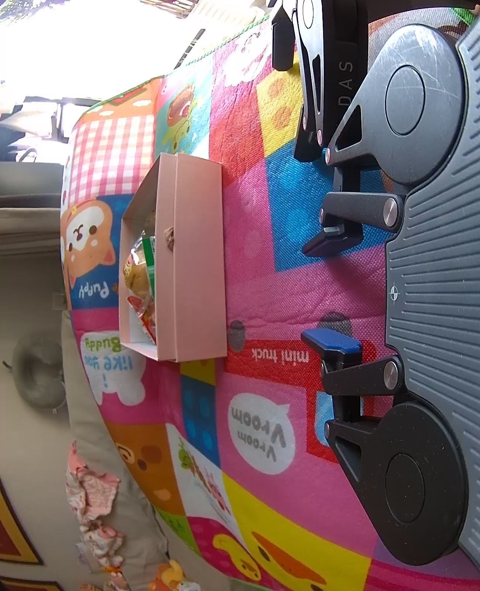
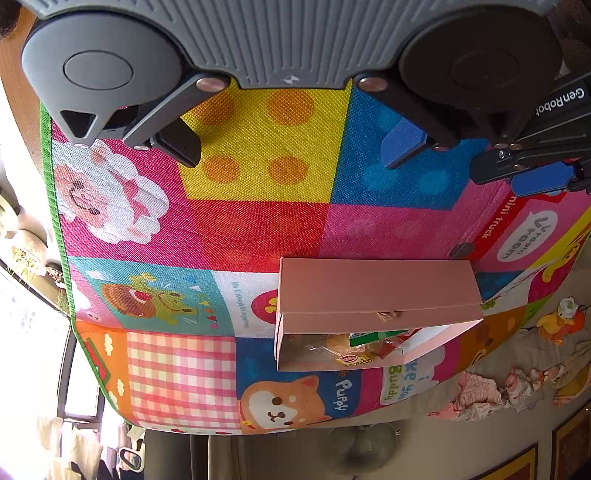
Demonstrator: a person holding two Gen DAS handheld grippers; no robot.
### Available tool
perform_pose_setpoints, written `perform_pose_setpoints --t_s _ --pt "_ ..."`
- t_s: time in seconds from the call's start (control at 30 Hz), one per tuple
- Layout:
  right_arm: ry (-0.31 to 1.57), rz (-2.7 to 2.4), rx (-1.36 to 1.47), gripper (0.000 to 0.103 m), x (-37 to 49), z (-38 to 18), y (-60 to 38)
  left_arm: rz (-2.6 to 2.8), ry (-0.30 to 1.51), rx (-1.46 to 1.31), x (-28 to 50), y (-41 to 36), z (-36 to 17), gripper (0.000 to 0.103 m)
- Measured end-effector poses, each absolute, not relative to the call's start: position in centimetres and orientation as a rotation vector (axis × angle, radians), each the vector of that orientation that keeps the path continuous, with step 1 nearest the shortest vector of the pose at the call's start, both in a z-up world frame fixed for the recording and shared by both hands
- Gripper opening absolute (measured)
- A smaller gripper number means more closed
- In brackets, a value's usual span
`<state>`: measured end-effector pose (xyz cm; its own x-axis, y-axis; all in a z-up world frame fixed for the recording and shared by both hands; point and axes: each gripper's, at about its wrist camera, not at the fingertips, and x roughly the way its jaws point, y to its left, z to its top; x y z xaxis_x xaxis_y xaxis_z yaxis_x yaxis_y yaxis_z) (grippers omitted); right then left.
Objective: Organize objects
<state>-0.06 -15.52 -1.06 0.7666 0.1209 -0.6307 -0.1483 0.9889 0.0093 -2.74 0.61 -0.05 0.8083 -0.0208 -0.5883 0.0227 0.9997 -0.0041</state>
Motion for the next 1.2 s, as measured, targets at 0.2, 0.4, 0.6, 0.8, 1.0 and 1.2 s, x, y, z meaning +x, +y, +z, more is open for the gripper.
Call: perform_pose_setpoints --t_s 0.2,0.4,0.6,0.8,1.0,1.2 --pt "0.682 0.146 -0.042 0.103 -0.10 -1.09 -15.41 -0.023 0.629 0.003 -2.71 0.57 -0.03 0.048" --pt "0.682 0.146 -0.042 0.103 -0.07 -1.12 -15.35 -0.024 0.629 0.002 -2.71 0.57 -0.03 0.048" --pt "0.682 0.146 -0.042 0.103 -0.02 -1.12 -15.43 -0.022 0.629 0.011 -2.69 0.51 -0.05 0.048" --pt "0.682 0.146 -0.042 0.103 -0.02 -1.12 -15.43 -0.028 0.629 -0.002 -2.64 0.50 -0.03 0.048" --pt "0.682 0.146 -0.042 0.103 -0.02 -1.11 -15.45 -0.028 0.629 -0.002 -2.61 0.63 -0.05 0.048" --pt "0.682 0.146 -0.042 0.103 -0.06 -1.12 -15.37 -0.035 0.629 -0.020 -2.61 0.79 -0.04 0.048"
